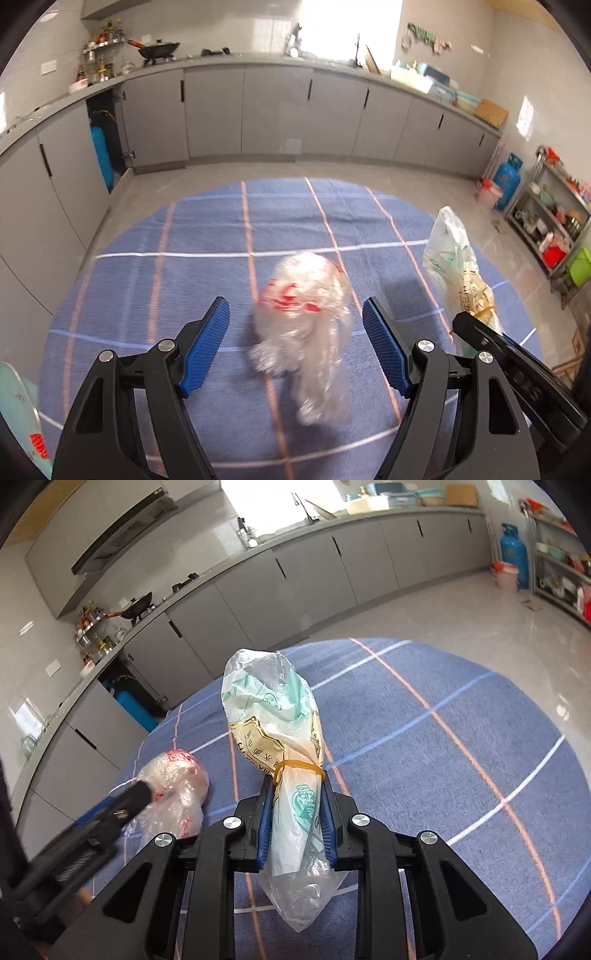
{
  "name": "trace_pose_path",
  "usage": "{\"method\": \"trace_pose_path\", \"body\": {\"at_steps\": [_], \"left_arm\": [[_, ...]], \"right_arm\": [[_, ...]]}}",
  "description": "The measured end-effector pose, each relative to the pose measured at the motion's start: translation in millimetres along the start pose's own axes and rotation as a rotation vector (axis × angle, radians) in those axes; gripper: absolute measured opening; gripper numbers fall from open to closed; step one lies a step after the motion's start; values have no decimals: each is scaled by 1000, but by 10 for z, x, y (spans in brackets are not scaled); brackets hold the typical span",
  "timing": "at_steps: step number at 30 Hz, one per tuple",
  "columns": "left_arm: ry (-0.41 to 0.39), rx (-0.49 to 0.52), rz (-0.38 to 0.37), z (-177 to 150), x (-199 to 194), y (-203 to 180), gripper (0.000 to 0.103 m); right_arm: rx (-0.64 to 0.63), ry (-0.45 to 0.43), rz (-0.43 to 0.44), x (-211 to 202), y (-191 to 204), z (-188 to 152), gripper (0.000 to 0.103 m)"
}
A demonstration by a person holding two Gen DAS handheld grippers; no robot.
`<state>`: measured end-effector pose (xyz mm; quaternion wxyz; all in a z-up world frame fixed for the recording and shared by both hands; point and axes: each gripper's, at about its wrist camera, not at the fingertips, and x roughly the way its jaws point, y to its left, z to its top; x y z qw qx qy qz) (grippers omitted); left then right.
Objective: Collect trash
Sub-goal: 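Grasp the printed plastic bag with the right gripper while the left grasps the clear bag, then carry both plastic bags over the teal bin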
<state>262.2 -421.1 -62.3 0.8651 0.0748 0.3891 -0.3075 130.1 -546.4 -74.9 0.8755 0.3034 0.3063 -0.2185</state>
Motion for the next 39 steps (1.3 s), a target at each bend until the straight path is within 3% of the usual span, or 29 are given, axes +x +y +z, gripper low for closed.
{"method": "trace_pose_path", "body": {"at_steps": [1, 6, 11, 24, 39], "left_arm": [[12, 2, -1, -4, 75, -24, 70], [80, -30, -41, -84, 335, 0, 32], [65, -45, -47, -130, 231, 74, 18], [7, -43, 46, -447, -611, 273, 17], [-37, -113, 194, -1075, -1536, 896, 17]], "right_arm": [[4, 7, 2, 17, -15, -19, 24], [16, 35, 33, 66, -31, -29, 24], [-3, 28, 45, 59, 13, -33, 24], [-58, 19, 103, -368, 316, -272, 24], [-135, 77, 214, -798, 1056, -931, 24]]}}
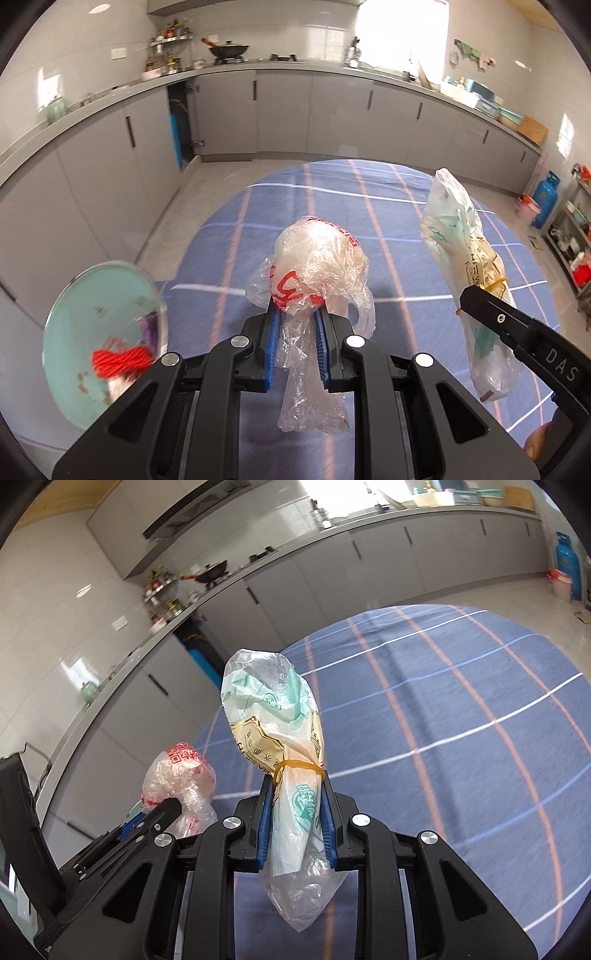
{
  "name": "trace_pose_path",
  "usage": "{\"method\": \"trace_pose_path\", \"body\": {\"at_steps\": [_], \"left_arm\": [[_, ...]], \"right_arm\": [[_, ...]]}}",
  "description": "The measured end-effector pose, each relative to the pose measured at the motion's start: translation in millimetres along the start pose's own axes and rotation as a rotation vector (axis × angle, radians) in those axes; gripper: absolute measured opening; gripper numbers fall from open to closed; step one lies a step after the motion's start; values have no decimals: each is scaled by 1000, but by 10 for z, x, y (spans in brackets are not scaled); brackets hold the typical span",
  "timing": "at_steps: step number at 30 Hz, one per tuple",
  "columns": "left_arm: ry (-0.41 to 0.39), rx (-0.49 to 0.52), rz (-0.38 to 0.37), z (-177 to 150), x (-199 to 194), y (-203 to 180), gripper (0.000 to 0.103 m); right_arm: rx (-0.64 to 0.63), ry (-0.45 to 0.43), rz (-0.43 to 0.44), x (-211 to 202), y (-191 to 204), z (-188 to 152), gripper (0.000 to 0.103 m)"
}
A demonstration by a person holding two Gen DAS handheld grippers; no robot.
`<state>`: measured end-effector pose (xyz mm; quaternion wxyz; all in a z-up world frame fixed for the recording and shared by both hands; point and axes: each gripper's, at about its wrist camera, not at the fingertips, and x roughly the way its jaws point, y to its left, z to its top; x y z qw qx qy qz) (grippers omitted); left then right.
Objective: Collect trash
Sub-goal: 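Carry both plastic bags over the teal bin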
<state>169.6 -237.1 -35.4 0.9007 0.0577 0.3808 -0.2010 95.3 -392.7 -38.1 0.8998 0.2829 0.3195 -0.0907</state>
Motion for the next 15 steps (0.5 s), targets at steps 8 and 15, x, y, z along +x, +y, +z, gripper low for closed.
{"method": "trace_pose_path", "body": {"at_steps": [8, 15], "left_arm": [[-7, -56, 34, -220, -209, 360, 17], [-23, -92, 54, -303, -357, 642, 17]], "right_arm": [[-49, 36, 27, 1, 323, -232, 24], [-99, 59, 49, 49, 582, -379, 24]]}}
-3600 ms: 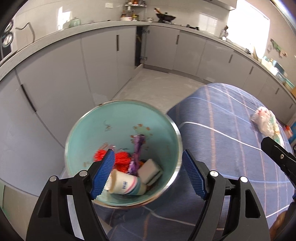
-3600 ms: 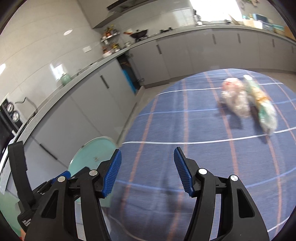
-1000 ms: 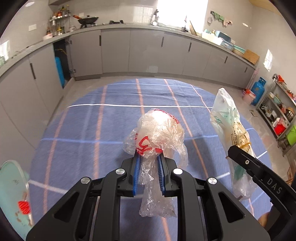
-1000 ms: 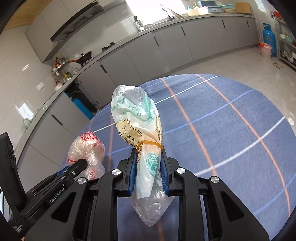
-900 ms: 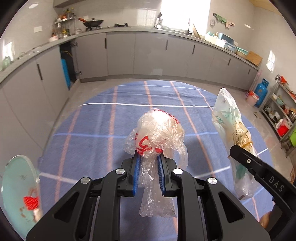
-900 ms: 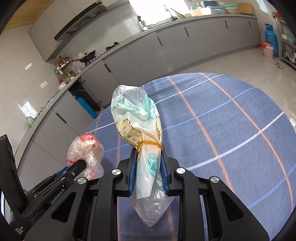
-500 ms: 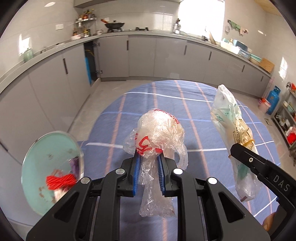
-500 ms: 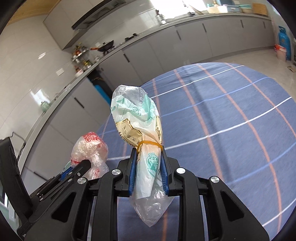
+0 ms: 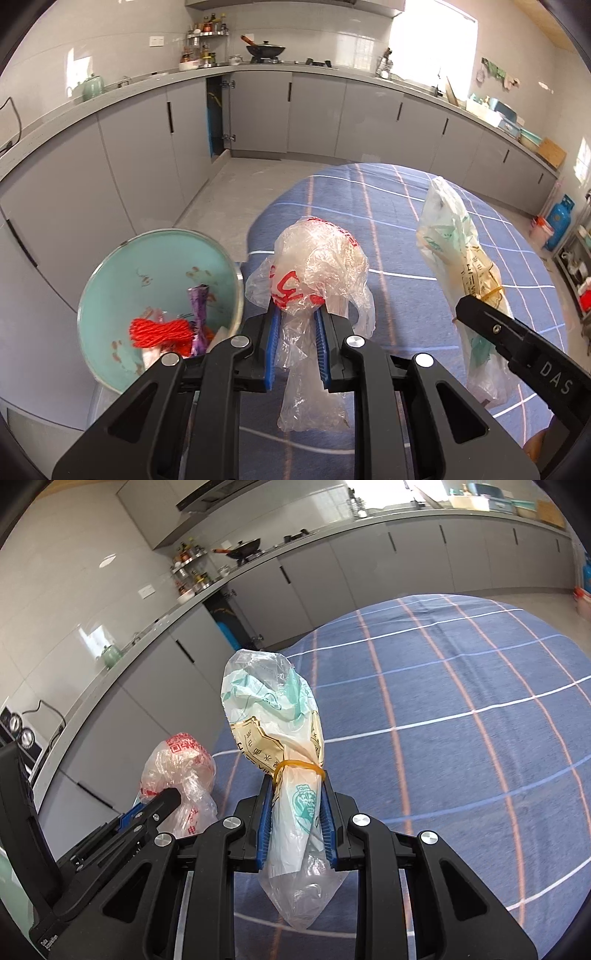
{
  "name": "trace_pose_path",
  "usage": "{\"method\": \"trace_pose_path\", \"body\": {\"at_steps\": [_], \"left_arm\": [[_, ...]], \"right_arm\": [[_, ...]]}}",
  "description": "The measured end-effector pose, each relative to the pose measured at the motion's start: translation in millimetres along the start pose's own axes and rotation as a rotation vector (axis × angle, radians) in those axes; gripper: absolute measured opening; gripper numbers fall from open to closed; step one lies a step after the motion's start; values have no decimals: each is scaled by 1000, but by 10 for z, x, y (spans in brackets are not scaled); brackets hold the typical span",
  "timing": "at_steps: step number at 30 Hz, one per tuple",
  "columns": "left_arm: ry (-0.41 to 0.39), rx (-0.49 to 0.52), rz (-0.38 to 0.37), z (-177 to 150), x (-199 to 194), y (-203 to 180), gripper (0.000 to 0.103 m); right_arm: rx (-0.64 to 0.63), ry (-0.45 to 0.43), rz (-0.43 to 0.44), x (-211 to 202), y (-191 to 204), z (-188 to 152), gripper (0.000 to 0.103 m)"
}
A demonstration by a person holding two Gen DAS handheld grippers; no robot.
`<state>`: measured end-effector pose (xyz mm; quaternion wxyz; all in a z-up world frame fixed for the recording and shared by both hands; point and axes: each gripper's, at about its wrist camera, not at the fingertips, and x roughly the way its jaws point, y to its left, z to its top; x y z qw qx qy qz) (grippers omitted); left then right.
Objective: Collect trash
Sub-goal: 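Carry both plastic bags over the teal bin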
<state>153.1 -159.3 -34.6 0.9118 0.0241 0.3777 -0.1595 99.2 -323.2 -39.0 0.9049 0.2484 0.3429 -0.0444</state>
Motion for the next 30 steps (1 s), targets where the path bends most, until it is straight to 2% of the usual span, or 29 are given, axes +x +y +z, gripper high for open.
{"method": "trace_pose_path", "body": {"at_steps": [30], "left_arm": [[-23, -146, 103, -181, -217, 946, 17]], "right_arm": [[-169, 93, 106, 309, 993, -269, 25]]}}
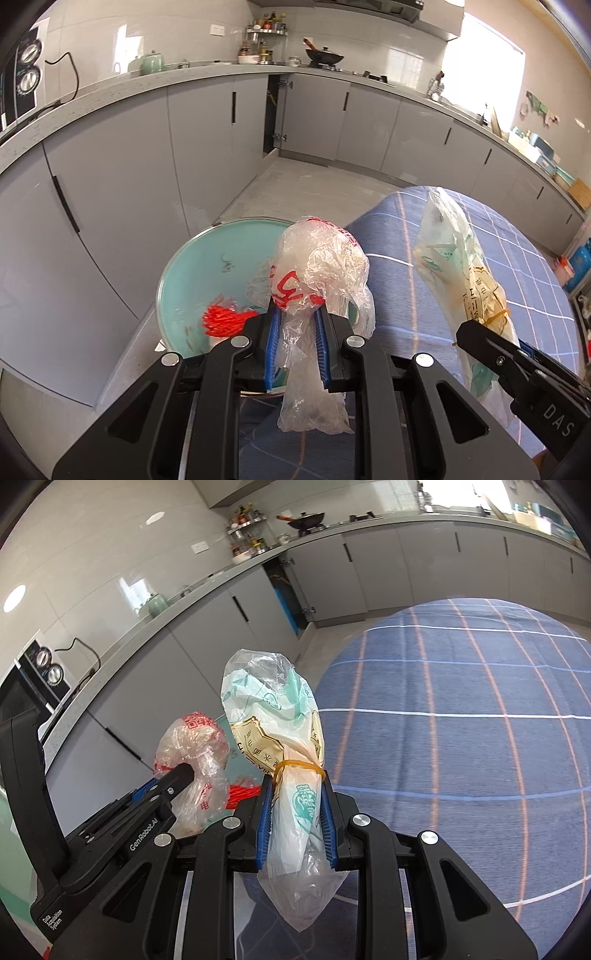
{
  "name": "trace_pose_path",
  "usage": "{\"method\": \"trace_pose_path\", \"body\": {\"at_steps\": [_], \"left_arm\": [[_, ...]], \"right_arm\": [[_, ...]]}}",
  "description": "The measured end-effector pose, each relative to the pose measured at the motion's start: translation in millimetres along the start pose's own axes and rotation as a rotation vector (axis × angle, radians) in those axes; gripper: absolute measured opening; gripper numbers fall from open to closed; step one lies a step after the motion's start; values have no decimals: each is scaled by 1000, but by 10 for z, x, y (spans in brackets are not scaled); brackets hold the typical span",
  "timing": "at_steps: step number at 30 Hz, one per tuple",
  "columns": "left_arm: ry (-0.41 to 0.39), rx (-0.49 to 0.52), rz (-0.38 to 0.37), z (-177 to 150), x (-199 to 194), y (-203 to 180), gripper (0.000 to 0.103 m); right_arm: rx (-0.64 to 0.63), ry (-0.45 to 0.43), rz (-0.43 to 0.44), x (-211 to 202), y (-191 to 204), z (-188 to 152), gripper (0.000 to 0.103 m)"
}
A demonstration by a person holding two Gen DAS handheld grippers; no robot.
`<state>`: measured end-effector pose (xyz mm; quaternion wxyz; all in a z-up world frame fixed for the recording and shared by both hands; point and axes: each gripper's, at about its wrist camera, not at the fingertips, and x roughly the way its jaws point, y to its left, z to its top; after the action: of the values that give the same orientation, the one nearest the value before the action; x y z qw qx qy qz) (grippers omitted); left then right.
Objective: Collect trash
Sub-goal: 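Carry both plastic bags over the teal bin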
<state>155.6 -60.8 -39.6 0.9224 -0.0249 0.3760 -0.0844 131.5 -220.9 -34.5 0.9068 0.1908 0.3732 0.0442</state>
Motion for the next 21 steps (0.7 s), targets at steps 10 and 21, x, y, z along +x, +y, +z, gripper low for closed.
{"method": "trace_pose_path", "body": {"at_steps": [10, 21], "left_arm": [[-6, -47, 26, 8, -11, 221, 17], [-10, -95, 54, 52, 8, 407, 17]], "right_arm": [[-49, 26, 43, 166, 330, 27, 25], [-77, 40, 82, 315, 573, 77, 25]]}}
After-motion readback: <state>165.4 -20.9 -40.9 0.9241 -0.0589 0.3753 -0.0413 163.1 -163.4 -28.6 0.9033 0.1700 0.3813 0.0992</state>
